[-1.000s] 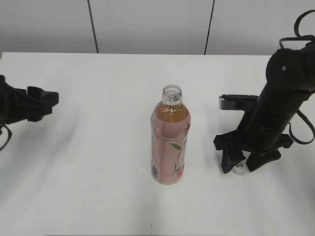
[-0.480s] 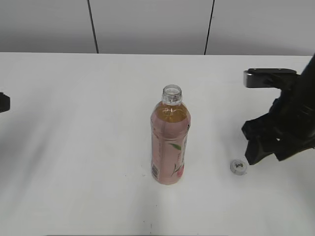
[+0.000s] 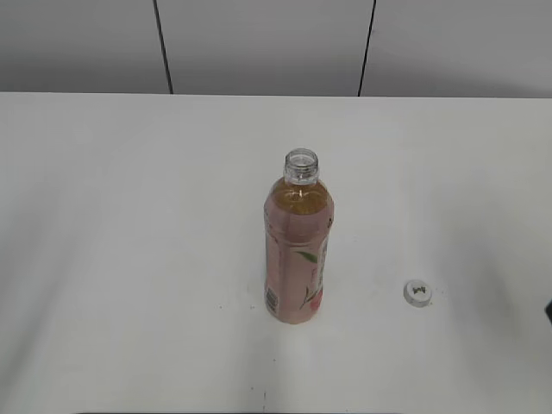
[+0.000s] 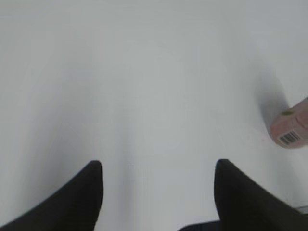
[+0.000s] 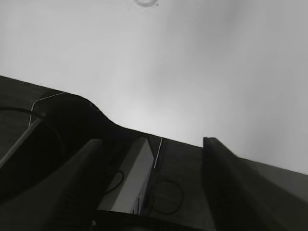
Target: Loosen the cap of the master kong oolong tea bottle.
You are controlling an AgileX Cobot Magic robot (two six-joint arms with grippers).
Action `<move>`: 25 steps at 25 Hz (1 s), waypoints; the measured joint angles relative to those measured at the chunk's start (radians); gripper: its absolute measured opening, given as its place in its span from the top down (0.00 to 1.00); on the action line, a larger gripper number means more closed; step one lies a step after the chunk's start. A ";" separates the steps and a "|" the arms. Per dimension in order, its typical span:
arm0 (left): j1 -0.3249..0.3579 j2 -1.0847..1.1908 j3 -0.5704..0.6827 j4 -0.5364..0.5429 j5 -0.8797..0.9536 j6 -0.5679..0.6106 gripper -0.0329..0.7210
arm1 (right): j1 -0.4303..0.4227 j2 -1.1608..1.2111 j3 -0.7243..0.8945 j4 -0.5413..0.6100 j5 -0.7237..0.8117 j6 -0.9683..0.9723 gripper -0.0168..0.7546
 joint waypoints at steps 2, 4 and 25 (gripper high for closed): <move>0.000 -0.069 -0.001 0.002 0.083 0.000 0.38 | 0.000 -0.088 0.010 -0.030 0.045 0.013 0.35; 0.000 -0.127 -0.001 0.010 0.167 0.000 0.38 | 0.000 -0.178 0.025 -0.060 0.079 0.031 0.35; 0.000 -0.506 0.012 0.002 0.189 0.120 0.44 | 0.000 -1.082 0.215 -0.170 0.063 0.055 0.35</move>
